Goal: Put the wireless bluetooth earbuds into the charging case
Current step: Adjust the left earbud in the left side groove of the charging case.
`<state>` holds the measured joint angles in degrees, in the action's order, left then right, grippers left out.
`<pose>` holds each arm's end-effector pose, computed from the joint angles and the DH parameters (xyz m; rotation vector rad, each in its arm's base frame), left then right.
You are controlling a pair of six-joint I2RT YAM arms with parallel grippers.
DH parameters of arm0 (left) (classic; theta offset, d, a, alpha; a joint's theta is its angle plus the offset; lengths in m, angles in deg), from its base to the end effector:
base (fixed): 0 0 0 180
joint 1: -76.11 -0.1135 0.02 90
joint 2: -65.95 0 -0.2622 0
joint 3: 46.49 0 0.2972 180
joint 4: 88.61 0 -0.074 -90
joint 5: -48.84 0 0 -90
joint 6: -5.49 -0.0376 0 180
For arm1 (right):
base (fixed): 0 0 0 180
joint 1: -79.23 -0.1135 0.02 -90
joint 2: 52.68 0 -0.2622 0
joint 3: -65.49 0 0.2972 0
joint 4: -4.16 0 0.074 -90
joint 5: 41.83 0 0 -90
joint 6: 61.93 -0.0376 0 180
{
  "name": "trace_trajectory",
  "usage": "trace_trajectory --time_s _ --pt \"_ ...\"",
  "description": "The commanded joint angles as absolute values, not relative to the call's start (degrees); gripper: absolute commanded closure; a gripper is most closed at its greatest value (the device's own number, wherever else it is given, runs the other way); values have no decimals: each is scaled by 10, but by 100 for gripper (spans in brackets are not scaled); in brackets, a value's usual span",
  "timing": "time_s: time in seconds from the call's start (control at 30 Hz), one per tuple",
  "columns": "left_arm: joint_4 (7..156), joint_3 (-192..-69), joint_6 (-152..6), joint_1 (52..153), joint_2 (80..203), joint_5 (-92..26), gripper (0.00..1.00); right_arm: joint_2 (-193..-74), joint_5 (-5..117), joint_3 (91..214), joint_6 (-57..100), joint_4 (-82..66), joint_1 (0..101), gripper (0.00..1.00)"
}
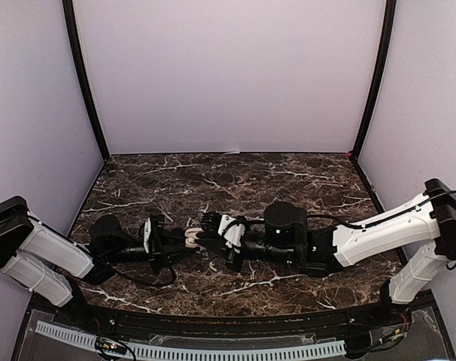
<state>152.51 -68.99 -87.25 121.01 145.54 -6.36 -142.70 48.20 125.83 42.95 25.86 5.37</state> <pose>0.1539 -0.1837 0.1292 1.0829 1.1857 -1.0324 0.1081 0.3735 0.2130 -1.2383 1.2653 0.7583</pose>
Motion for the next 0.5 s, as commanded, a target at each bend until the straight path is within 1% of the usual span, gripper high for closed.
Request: trace_trajectory --time_s 0.0,0.07,0.1,0.47 --pt "1544 -690 -868 1213 1457 -64 93 -1424 482 1262 438 253 46 93" --pt "1544 -690 -868 1213 1457 -64 93 -1430 485 1269 439 248 44 99" --pt "1544 -690 -868 1213 1457 -64 93 -1434 487 1272 440 245 44 100" --pt "1541 -690 -870 1213 1455 -63 93 -1464 485 1289 448 231 42 100"
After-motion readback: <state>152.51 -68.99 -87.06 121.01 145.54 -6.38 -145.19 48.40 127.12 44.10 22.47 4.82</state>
